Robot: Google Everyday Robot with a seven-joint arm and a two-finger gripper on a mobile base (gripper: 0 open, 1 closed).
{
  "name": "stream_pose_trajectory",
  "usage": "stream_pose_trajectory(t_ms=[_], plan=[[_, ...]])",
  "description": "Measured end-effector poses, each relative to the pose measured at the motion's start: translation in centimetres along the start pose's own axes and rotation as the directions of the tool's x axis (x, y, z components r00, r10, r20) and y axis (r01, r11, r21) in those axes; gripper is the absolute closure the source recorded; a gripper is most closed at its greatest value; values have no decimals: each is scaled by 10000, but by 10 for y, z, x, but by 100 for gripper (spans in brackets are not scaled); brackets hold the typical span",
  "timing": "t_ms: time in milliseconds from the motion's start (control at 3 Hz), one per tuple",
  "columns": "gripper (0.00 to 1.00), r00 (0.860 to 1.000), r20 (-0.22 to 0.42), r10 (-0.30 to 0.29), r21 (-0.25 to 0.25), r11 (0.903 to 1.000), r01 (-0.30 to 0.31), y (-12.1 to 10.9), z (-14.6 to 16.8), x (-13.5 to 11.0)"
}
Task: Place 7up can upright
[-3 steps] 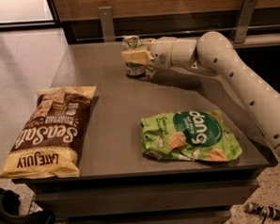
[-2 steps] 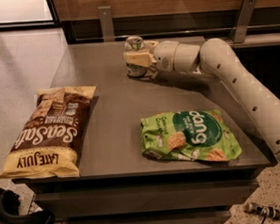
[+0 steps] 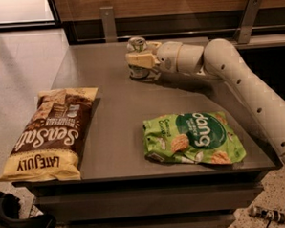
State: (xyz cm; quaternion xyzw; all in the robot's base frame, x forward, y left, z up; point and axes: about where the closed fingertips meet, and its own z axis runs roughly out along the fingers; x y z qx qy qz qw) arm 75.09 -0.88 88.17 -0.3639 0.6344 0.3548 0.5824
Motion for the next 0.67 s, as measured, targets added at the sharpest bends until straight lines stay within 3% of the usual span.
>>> stream_pose_trajectory(t_ms=[333, 667], plan=[[23, 10000, 0, 0, -4, 10000, 0, 0, 0, 0], [1, 10000, 0, 0, -4, 10000, 0, 0, 0, 0]])
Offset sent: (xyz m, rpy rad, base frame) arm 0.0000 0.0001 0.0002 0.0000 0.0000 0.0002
